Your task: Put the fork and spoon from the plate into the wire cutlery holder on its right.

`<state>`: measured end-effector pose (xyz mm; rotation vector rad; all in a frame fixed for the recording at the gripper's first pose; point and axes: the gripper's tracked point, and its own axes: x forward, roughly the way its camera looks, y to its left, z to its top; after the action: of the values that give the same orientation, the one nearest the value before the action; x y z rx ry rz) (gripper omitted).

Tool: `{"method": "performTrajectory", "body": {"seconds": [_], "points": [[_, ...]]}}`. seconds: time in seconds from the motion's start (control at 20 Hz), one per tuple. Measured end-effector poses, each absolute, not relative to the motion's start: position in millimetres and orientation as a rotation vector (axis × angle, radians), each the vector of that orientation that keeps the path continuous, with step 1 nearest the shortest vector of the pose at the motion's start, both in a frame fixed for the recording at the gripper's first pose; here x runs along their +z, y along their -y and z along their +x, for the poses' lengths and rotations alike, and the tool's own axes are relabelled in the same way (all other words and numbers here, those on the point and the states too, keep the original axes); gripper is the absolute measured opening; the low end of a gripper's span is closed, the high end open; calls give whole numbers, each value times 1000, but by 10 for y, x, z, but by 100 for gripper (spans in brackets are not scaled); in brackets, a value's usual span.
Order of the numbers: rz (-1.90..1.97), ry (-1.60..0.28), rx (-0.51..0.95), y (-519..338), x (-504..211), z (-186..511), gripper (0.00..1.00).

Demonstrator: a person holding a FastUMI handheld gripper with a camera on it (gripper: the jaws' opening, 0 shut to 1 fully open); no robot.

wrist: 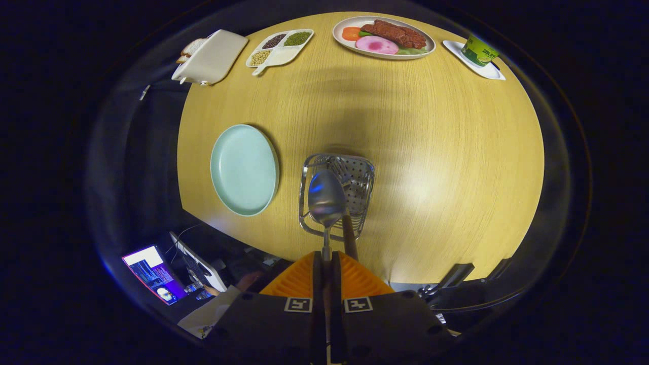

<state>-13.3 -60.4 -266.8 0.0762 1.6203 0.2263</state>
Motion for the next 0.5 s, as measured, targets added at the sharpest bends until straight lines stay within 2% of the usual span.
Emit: {"method": "performTrajectory", "body": {"seconds": [0.15, 0.25, 0.5], "points": [[109, -1619, 198, 590, -2665, -82, 10], [132, -1608, 192, 569, -2637, -43, 16], [118, -1505, 217, 540, -2461, 42, 46]]}}
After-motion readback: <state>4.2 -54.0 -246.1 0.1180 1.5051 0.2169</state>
